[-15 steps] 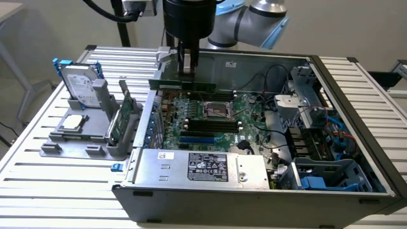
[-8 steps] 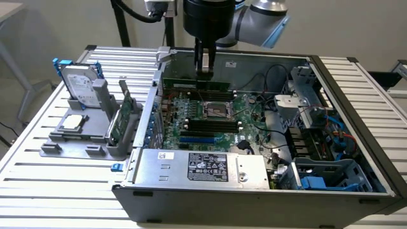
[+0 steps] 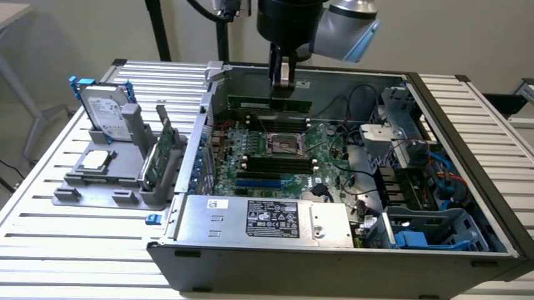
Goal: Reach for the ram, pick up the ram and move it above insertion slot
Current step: 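Pick up the ram and move it above insertion slot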
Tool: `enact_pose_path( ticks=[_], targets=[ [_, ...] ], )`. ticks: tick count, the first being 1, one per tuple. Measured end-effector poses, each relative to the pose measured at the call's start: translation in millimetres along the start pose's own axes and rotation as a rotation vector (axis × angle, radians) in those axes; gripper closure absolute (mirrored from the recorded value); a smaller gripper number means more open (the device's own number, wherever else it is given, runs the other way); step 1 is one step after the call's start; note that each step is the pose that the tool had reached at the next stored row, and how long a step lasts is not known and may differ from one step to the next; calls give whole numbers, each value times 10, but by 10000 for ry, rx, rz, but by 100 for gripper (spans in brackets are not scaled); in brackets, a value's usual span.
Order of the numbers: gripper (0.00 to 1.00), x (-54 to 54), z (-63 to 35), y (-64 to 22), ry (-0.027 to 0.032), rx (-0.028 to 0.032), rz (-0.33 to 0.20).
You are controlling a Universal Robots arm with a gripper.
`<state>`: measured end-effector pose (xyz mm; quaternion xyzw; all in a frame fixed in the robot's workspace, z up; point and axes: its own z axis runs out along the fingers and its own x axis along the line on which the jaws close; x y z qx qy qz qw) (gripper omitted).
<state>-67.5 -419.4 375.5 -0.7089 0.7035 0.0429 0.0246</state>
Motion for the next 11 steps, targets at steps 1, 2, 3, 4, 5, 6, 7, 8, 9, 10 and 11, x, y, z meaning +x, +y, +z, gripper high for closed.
enact_pose_path(
  ticks=[1, 2, 3, 4, 5, 6, 7, 8, 9, 10, 11],
  targets=[
    [86, -34, 7, -19, 0, 0, 1],
    [86, -69, 14, -38, 0, 0, 0],
    [86, -105, 21, -57, 1, 0, 0],
    [86, -141, 28, -76, 0, 0, -1],
    [86, -176, 36, -95, 0, 0, -1],
    [86, -208, 43, -116, 1, 0, -2],
    [86, -237, 50, -142, 0, 0, -3],
    [86, -261, 56, -171, 1, 0, -1],
    [86, -278, 62, -207, 1, -1, 0],
    [86, -282, 67, -240, 1, 0, -1],
    [86, -281, 74, -263, -1, 0, -2]
  ],
)
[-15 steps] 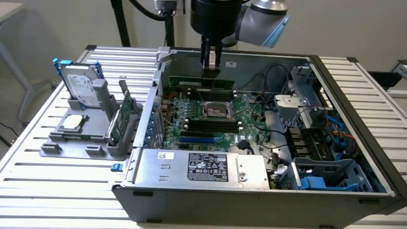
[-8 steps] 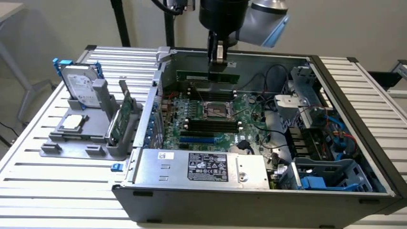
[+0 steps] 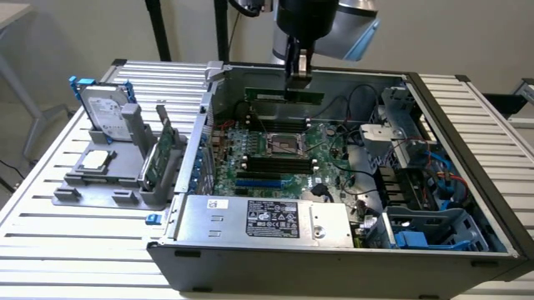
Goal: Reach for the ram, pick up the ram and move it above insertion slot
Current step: 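Pick up the ram and move it above insertion slot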
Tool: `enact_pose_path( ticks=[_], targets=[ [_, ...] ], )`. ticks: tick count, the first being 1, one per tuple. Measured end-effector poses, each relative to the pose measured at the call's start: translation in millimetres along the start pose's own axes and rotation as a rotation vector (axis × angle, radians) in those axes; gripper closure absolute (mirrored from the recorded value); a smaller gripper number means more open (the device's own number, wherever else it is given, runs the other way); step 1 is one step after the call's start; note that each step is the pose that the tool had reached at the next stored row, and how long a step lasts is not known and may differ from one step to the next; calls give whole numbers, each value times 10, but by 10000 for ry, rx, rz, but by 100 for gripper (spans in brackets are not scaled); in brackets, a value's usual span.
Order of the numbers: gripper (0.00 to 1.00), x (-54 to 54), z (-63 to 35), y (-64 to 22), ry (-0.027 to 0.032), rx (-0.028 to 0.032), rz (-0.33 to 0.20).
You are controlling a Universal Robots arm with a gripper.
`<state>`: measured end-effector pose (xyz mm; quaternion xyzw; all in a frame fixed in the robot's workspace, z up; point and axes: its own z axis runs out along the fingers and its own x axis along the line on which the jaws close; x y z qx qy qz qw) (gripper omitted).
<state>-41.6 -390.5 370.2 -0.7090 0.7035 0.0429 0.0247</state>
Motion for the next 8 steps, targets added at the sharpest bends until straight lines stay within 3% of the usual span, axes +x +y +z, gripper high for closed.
enact_pose_path(
  ticks=[8],
  targets=[
    [86, 1, 7, -11, 2, -2, 1]
  ],
)
